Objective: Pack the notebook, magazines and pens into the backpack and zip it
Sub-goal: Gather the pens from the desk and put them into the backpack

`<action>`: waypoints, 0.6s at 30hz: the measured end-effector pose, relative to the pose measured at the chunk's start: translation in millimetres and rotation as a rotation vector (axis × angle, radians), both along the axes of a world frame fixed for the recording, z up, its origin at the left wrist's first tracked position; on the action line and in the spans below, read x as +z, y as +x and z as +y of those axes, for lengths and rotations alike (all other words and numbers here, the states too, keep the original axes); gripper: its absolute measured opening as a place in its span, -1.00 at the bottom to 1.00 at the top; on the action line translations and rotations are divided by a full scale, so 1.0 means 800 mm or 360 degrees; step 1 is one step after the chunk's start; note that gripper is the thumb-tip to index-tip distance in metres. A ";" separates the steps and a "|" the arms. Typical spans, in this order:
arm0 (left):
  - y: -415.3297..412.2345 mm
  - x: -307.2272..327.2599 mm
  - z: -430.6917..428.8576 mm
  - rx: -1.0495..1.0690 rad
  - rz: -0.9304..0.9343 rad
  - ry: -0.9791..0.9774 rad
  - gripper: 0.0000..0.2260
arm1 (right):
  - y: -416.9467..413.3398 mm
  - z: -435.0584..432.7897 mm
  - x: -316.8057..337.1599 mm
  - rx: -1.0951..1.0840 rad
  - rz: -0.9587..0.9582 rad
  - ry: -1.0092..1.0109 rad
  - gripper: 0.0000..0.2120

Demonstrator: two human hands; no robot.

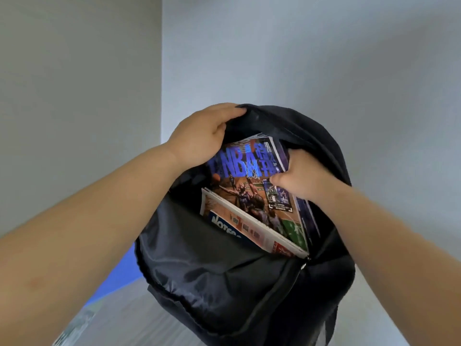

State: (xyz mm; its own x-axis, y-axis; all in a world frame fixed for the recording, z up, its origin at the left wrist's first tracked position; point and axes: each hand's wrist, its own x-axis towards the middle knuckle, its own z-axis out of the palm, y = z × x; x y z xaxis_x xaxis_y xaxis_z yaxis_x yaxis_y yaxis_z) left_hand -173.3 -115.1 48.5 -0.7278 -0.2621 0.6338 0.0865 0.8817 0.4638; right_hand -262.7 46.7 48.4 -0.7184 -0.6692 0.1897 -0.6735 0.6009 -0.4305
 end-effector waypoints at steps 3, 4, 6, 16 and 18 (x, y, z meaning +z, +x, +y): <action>0.000 0.007 -0.004 -0.0010 0.0042 -0.0005 -0.59 | -0.003 -0.019 0.028 0.0010 0.0110 0.0325 -0.72; 0.000 0.006 -0.004 -0.0012 0.0044 -0.0004 -0.60 | -0.003 -0.026 0.031 0.0020 0.0104 0.0427 -0.69; -0.001 0.002 -0.005 -0.0024 0.0041 -0.0004 -0.61 | -0.004 -0.042 0.030 0.0055 0.0066 0.0598 -0.65; -0.003 -0.020 -0.012 -0.0070 0.0257 0.0012 -0.68 | -0.015 -0.050 -0.011 0.0042 -0.0182 0.0249 -0.71; 0.001 -0.038 -0.020 0.0016 0.0365 0.0162 -0.73 | -0.015 -0.035 -0.036 -0.0002 -0.0383 0.0103 -0.57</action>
State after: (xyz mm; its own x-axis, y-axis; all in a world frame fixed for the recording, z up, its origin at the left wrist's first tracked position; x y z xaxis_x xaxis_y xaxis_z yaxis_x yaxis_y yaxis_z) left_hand -172.7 -131.1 18.2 -0.5650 -0.3398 0.7519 0.1910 0.8327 0.5198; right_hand -275.0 18.4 19.3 -0.7385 -0.6736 -0.0301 -0.5556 0.6331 -0.5389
